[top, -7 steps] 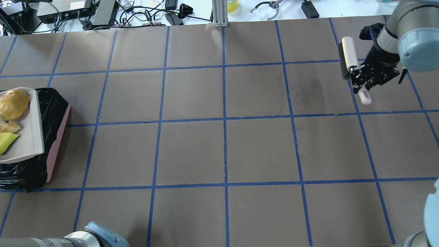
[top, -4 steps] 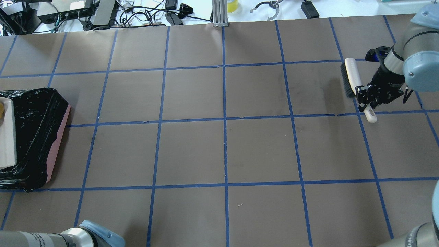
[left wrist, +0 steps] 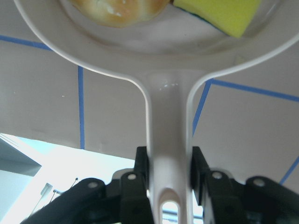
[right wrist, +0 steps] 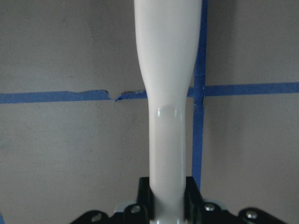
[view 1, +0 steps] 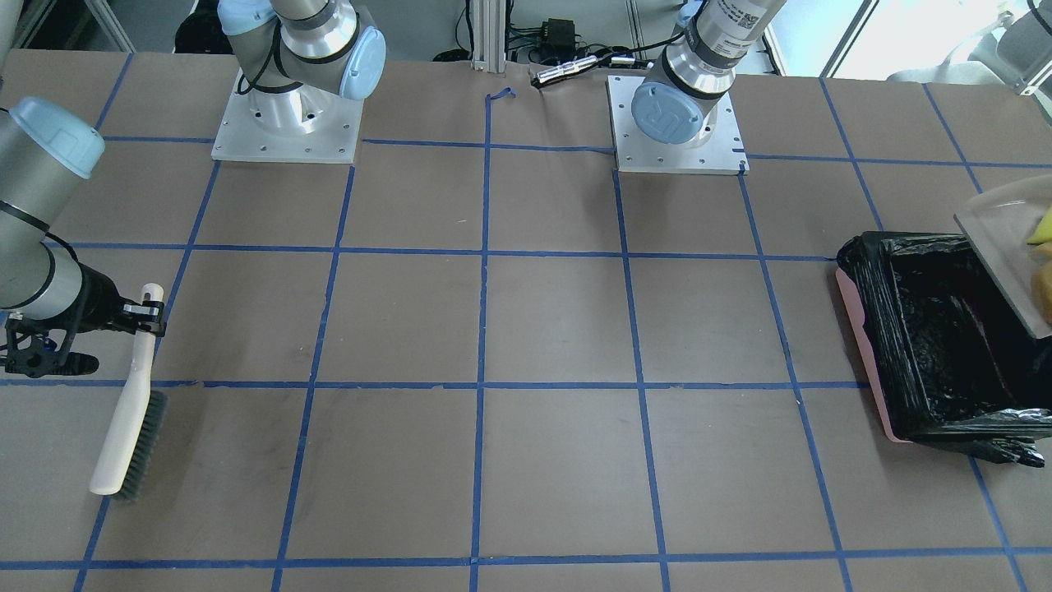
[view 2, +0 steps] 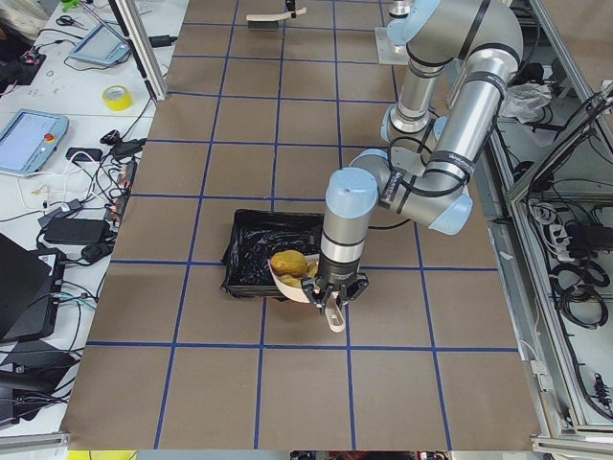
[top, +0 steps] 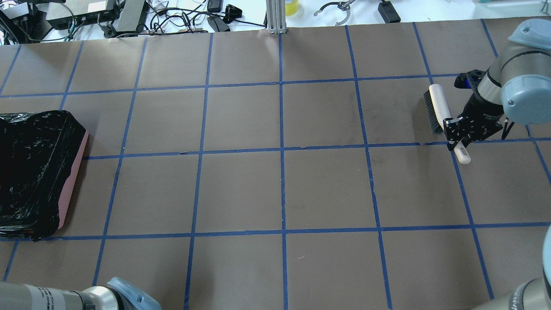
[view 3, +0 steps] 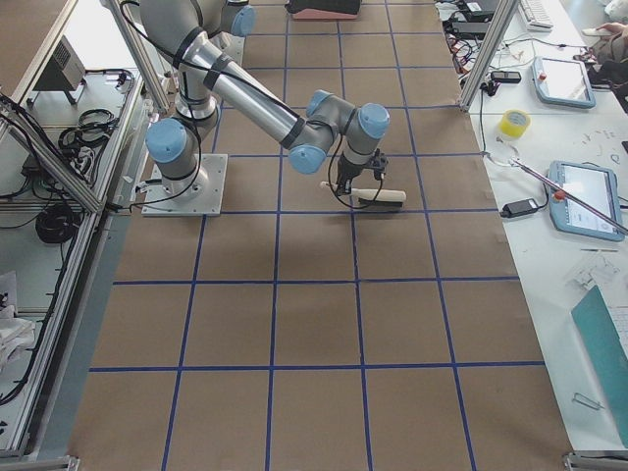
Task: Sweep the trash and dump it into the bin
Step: 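Tip the dustpan with the left gripper to dump the trash into the bin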
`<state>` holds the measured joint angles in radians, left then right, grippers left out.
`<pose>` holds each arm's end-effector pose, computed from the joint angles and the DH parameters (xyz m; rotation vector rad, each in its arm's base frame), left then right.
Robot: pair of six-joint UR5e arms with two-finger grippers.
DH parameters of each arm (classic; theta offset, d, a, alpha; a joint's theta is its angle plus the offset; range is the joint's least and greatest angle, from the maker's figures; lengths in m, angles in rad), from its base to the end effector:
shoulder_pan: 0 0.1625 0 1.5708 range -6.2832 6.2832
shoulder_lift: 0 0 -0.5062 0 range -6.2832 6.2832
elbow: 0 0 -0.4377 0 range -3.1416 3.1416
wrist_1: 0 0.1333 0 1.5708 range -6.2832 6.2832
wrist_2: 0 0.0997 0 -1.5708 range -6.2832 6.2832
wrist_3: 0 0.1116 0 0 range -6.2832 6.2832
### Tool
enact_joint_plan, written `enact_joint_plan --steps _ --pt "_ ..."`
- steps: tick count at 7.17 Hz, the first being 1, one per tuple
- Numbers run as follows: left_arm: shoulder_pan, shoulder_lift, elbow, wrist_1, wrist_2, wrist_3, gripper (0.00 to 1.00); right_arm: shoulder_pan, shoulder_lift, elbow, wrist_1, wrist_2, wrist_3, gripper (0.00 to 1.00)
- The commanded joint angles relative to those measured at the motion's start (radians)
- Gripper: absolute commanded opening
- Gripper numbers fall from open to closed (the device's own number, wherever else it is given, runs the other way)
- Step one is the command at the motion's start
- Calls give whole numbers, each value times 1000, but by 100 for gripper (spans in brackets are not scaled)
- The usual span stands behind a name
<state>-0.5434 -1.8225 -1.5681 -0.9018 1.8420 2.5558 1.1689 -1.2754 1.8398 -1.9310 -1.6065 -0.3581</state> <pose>0.5330 -0.4428 0.4874 1.8448 2.0403 0.4944 -0.1126 -0.5956 0.2832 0.0619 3.0824 0.3138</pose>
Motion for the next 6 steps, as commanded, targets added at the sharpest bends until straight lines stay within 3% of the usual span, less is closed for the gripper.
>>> enact_joint_plan --steps 1,2,5,6 --pt "-155 -9 0 72 239 -18 0 0 1 1 -2 3 -4 31" --pt "-197 -20 0 101 319 -16 0 0 1 -5 -3 2 -4 59" --pt "-360 -20 2 191 471 -19 0 0 -1 -7 12 -3 -8 68" --pt "-387 -17 11 240 459 -8 0 0 -1 -8 12 -3 -8 68"
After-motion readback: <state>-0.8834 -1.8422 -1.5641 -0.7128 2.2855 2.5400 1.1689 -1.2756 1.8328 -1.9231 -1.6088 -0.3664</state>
